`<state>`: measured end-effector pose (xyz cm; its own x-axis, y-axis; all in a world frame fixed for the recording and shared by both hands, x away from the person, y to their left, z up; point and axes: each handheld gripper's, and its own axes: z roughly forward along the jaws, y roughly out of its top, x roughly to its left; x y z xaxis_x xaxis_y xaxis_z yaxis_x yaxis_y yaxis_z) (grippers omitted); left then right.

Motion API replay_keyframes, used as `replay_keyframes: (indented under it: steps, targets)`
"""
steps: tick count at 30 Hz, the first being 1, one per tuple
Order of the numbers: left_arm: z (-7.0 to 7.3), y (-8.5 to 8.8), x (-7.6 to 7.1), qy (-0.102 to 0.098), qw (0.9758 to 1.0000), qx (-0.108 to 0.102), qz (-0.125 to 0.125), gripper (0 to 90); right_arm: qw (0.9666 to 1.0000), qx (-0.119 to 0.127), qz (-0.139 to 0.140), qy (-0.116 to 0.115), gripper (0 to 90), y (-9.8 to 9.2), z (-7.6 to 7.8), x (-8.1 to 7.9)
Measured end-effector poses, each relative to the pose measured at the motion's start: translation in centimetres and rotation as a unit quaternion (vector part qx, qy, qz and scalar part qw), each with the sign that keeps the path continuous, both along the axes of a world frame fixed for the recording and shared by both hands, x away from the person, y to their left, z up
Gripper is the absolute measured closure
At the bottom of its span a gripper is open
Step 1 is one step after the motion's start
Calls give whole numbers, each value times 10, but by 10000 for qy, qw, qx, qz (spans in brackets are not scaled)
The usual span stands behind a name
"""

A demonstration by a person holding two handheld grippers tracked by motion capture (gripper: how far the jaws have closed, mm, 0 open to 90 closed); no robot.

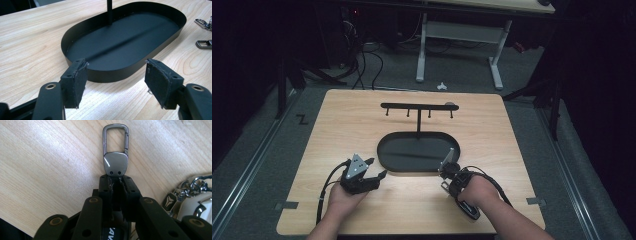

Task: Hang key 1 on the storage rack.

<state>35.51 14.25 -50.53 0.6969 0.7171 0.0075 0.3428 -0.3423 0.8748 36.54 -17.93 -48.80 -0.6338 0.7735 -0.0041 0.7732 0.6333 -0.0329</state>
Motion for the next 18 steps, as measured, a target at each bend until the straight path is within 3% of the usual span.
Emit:
replay_keyframes:
  steps: [3, 11, 18]
  targets:
    - [-1, 0, 0, 15, 10000, 1, 4, 345, 10000, -20, 26, 0, 804, 0, 1, -2]
    - [-1, 0, -2, 33, 10000, -30, 4, 346, 9990, 351, -148, -214, 804, -9, 20, -4]
    - [-1, 0, -2, 90, 9999, -53, 23, 343, 9966, 640, -244, -468, 804, -21, 46, -8]
